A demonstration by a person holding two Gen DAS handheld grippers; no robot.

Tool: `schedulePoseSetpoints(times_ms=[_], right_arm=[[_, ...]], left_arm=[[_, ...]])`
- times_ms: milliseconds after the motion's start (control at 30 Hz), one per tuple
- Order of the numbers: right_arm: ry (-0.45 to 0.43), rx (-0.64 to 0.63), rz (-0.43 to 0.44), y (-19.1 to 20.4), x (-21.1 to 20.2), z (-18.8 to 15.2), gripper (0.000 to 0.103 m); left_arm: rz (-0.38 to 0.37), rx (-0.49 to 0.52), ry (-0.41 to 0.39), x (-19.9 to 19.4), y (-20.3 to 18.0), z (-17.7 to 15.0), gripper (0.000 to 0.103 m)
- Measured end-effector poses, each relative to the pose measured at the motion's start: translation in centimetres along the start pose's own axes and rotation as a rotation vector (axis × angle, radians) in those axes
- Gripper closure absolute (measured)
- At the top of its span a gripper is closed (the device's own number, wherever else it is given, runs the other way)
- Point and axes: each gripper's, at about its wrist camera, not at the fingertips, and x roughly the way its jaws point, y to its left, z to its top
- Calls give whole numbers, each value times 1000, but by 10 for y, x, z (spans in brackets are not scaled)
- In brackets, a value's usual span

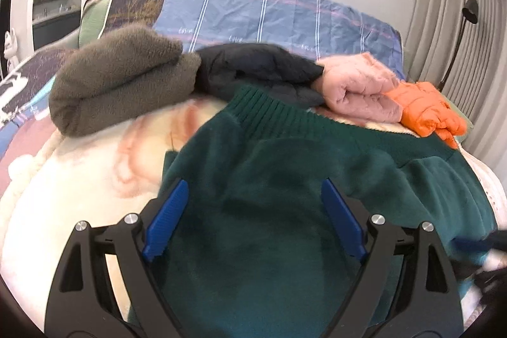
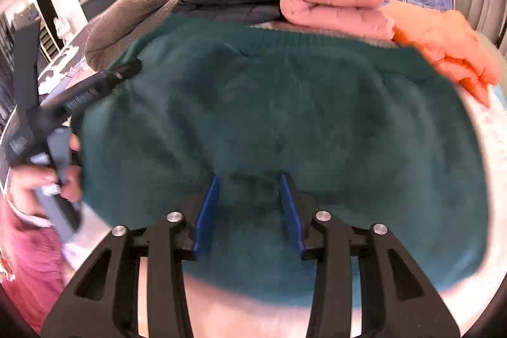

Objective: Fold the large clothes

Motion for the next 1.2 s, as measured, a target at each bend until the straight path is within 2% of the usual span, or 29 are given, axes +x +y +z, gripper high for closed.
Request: schedulePoseSetpoints(times_ms=[100,233,333,367,433,500,567,667,733,833,867,933,1000,1033,1067,1133,1200], right_arm=[[26,103,49,-12,1,11,62],[26,25,-29,8,-23,8,62],[22,-20,18,25,-51,-9,61],[39,-35,-7,26,-50,-16,59],[106,-45,-46,23,-20,-33,56],[74,-91,-63,24,-10,-40,51],[85,-71,-56,26,-16,-35,46],[88,-64,-33,32,-34,-23,45],[31,-86,-19,38,-53,-9,45],[-52,-81,-59,31,-60,27,45],[-60,-60,-62,24,-58,37,45],[-73,13,-65,4,-42,64,54],[-49,73,-120,-19,-9,79,57],[6,97,-147,-32,17,80,57],[45,113,-135,-40,38,77,55],[-15,104,-108,-49,60,72,53],[-6,96,-136,-42,53,74,53]], left_arm=[[15,21,2,2,-3,-1,15],[1,18,-3,-1,-1,-2,15],[-22,-9,-12,-7,7,1,15],[-25,-20,-20,-11,11,3,15],[-7,-30,-38,-16,15,5,14],[6,-38,-51,-20,22,7,14],[7,-68,-61,-24,35,9,14],[18,-130,-51,-25,56,12,14],[15,-170,-39,-25,68,12,14],[32,-211,-13,-22,80,11,14],[48,-219,10,-19,83,10,14],[84,-219,63,-12,86,7,15],[118,-210,118,-3,89,3,15],[106,-210,140,2,91,1,15],[76,-222,165,7,94,-1,15],[43,-249,184,12,102,-4,15],[-20,-300,211,17,112,-6,15]])
